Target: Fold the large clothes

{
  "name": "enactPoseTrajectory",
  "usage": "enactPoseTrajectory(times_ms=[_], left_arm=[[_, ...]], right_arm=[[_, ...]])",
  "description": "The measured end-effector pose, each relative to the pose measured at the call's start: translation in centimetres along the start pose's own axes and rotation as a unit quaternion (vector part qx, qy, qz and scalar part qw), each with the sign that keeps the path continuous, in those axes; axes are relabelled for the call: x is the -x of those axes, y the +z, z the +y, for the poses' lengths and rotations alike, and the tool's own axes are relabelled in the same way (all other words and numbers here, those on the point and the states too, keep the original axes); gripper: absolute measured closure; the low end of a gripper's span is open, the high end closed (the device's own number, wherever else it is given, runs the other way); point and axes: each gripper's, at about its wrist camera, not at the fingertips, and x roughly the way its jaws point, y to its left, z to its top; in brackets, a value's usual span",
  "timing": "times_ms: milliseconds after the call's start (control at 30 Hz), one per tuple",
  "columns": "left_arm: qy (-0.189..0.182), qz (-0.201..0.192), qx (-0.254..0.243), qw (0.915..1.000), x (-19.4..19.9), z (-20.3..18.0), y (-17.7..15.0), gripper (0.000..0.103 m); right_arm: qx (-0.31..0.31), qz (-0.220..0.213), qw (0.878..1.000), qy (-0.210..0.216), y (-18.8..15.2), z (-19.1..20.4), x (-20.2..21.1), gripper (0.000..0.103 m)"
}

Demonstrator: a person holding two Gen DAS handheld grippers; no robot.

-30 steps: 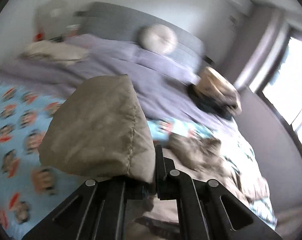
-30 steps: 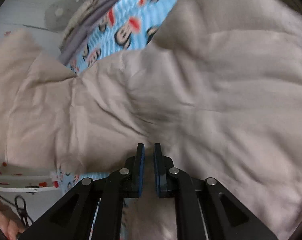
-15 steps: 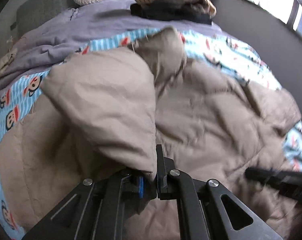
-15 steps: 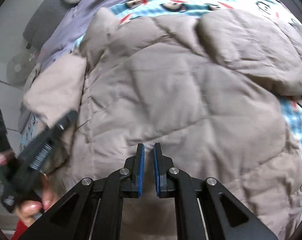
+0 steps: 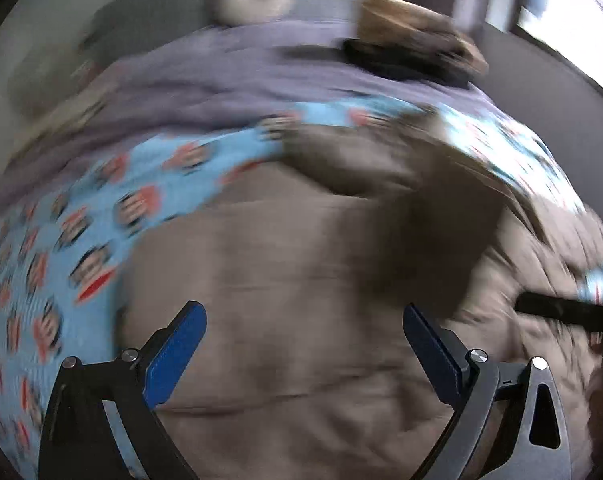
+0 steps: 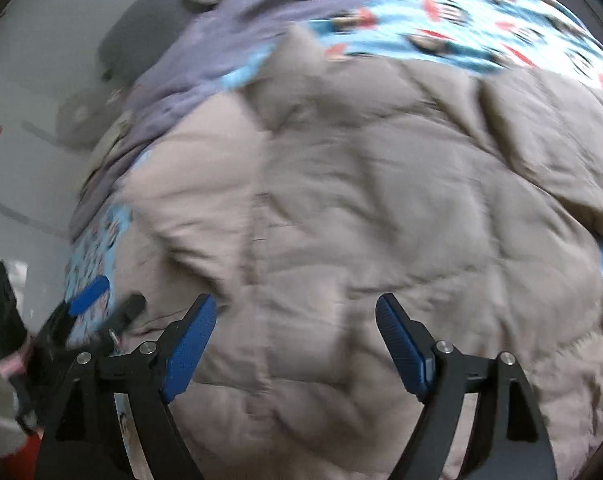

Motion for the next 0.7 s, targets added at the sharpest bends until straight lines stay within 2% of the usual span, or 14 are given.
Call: enactPoseTrajectory(times_ms=[100,167,200,233,267,333,400,467,500,533,600,667,700], left_arm=[[0.001,0.025,0.103,0.9944,-0.9,7.1,0.3,0.004],[-0.015,0.033,0.173,0.9842,-1.9,11.5,0.0,0.004],[-0.027,0.04,0.196,0.9793,-2.6,12.9,-0.1,0.004],[-0.05,0.051,0.218,0.9734,-3.6,14.2,-0.2,0.004],[-0.07,0.06,0.236,0.9673,-4.8,14.8,-0.4,0.004],[-0.112,0.078,0.263,0.9549,-7.0,15.7,-0.8,0.004],[-0.161,0.095,0.287,0.9394,-9.5,15.7,-1.0,0.005],[-0.188,0.089,0.296,0.932,-10.6,15.0,-0.7,0.034],[-0.219,0.083,0.287,0.9291,-10.7,13.9,-0.4,0.069],[-0.217,0.076,0.267,0.936,-10.3,12.8,0.2,0.074],[-0.158,0.054,0.199,0.9657,-9.0,10.6,1.3,0.075],[-0.104,0.043,0.151,0.9822,-8.1,9.4,1.6,0.075],[-0.084,0.042,0.141,0.9856,-8.2,9.4,1.8,0.075]], right_arm=[[0.014,0.008,1.0,0.013,1.3,2.1,-2.6,0.019],[0.003,0.005,1.0,0.004,2.5,2.4,-4.2,0.019],[-0.013,0.001,1.0,-0.01,3.4,2.1,-5.0,0.028],[-0.027,-0.004,0.999,-0.019,3.8,1.8,-5.2,0.046],[-0.04,-0.007,0.999,-0.026,4.4,1.2,-5.4,0.093],[-0.063,-0.013,0.998,-0.024,4.8,-0.5,-5.1,0.095],[-0.059,-0.008,0.997,-0.043,3.9,-1.7,-4.6,0.095],[-0.049,0.005,0.997,-0.058,2.9,-2.6,-4.4,0.095],[-0.046,0.008,0.997,-0.06,2.5,-2.9,-4.2,0.095],[-0.041,0.009,0.997,-0.061,2.2,-3.1,-4.0,0.095],[-0.024,0.005,0.997,-0.08,2.0,-3.0,-3.5,0.095],[-0.024,0.003,0.996,-0.082,2.1,-3.0,-3.5,0.095],[-0.026,0.003,0.996,-0.082,2.4,-3.1,-3.7,0.095]])
